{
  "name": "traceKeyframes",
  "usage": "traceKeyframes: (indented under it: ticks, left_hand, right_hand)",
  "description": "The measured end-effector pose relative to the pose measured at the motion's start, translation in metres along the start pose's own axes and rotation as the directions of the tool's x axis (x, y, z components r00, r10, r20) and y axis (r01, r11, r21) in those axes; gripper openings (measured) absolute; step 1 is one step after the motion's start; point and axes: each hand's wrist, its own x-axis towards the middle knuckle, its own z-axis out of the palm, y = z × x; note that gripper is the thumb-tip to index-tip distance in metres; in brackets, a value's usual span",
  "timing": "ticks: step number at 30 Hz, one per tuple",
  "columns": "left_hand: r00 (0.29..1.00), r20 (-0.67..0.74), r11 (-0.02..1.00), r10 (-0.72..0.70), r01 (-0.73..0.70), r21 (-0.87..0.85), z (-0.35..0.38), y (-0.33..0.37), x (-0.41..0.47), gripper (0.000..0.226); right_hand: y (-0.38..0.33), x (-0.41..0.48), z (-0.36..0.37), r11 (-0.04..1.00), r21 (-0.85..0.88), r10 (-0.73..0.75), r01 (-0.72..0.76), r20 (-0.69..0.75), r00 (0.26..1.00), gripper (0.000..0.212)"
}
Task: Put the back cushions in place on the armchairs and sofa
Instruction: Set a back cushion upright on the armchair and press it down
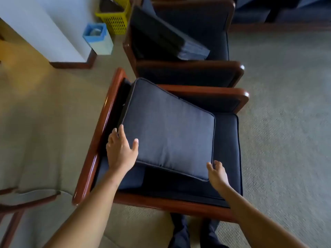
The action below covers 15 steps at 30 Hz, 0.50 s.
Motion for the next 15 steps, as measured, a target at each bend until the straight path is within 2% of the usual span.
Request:
traceKeyframes:
  ticks: [3, 5, 8, 12, 15]
  left_hand:
    - [0.997, -0.071, 1.0, 0.008, -0.009, -0.016, 0.018, -0.011, 0.013, 0.09]
    - [0.994, -0.105, 0.999, -0.04, 0.04, -0.006, 0.025, -0.017, 0.018, 0.097]
    - [0.982, -0.141, 0.991, -0.129, 0.13, -0.002, 0.031, -0.019, 0.025, 0.098]
    - [0.965, -0.171, 0.979, -0.201, 0.205, 0.01, 0.038, -0.017, 0.028, 0.095]
    - [0.953, -0.215, 0.976, -0.213, 0.215, -0.013, 0.042, -0.015, 0.027, 0.095]
  right_hand:
    - [0.012, 0.034, 0.018, 0.993, 0.003, 0.121, -0.121, 0.003, 0.993, 0.068]
    - [0.024, 0.056, 0.029, 0.982, 0.018, 0.188, -0.187, -0.007, 0.982, 0.072]
    - [0.043, 0.084, 0.042, 0.951, 0.144, 0.278, -0.275, -0.007, 0.96, 0.074]
    - [0.061, 0.105, 0.056, 0.892, 0.313, 0.306, -0.325, 0.108, 0.946, 0.08]
    - [0.066, 0.107, 0.062, 0.876, 0.376, 0.302, -0.301, 0.059, 0.952, 0.08]
